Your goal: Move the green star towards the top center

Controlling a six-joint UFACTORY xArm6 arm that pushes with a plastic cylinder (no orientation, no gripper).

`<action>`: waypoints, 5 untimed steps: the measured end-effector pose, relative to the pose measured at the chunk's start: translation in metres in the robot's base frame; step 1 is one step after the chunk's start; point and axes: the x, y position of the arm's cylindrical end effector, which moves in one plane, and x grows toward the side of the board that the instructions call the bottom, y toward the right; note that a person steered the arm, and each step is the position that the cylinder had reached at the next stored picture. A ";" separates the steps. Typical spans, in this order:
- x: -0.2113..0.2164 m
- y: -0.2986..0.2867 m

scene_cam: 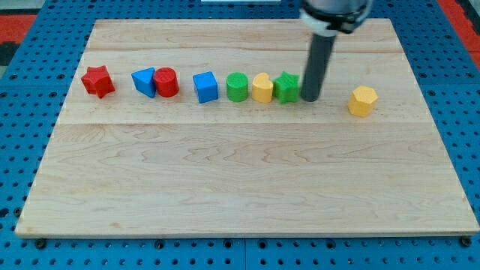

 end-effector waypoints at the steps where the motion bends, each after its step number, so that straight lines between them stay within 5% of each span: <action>1: 0.026 -0.006; 3: -0.043 -0.038; 5: 0.015 -0.009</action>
